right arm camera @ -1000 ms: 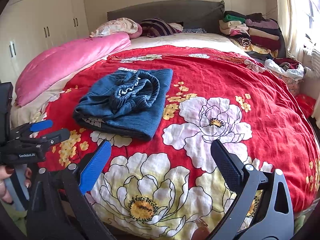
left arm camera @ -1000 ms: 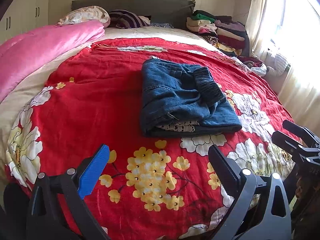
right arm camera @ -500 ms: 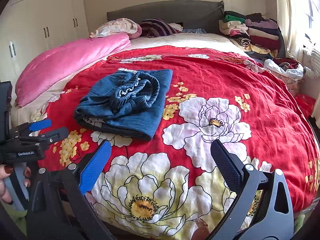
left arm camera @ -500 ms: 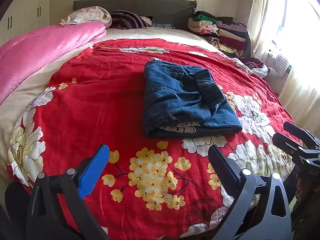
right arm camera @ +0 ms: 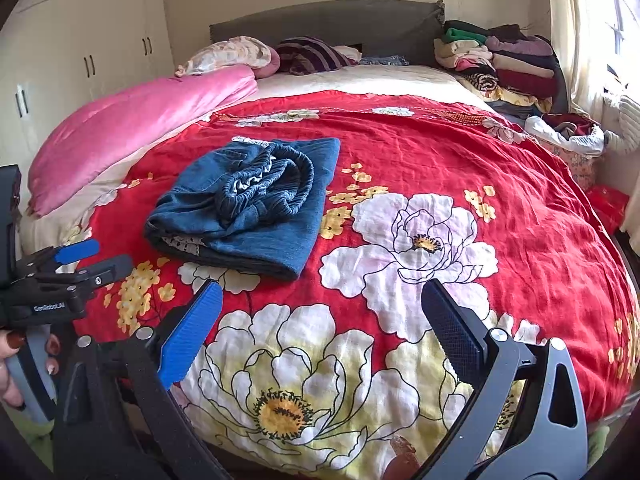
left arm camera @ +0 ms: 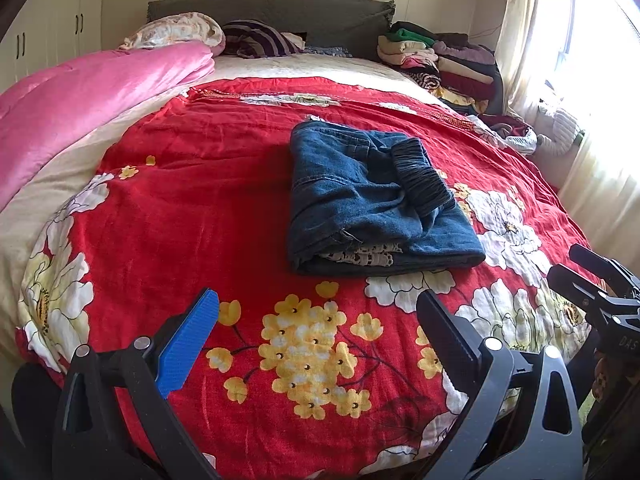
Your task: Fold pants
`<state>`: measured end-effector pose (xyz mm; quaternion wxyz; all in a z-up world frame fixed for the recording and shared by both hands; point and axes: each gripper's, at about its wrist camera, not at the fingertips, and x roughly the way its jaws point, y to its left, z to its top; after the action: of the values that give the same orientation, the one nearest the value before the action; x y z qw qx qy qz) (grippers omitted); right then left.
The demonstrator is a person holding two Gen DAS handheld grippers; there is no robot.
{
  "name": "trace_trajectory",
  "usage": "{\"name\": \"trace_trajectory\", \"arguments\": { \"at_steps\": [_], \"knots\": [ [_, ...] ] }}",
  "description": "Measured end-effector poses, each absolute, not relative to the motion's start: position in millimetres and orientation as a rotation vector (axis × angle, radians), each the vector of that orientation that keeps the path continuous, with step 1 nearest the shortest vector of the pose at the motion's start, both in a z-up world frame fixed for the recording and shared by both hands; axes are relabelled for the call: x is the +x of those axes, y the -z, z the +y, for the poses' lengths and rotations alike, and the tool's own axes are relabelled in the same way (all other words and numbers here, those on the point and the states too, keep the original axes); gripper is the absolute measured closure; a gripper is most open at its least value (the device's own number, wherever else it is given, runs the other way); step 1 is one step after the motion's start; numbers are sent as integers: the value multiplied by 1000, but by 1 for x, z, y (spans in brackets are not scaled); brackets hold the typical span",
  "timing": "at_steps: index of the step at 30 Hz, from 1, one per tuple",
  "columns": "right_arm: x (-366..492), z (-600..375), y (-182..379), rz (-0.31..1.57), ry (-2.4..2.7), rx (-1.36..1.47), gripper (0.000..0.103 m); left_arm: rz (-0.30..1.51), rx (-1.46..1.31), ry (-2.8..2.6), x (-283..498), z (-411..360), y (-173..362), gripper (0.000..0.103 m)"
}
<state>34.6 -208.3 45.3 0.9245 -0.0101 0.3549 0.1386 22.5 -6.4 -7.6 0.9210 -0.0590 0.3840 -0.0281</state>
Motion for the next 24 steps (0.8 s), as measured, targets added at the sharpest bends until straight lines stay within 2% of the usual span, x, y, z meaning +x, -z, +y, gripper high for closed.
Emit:
{"name": "trace_trajectory", "arguments": {
  "at_steps": [24],
  "knots": [
    [35,-209,-46,728,-283,-21,9,791,-118,39,20,-7,5,4]
  ]
}}
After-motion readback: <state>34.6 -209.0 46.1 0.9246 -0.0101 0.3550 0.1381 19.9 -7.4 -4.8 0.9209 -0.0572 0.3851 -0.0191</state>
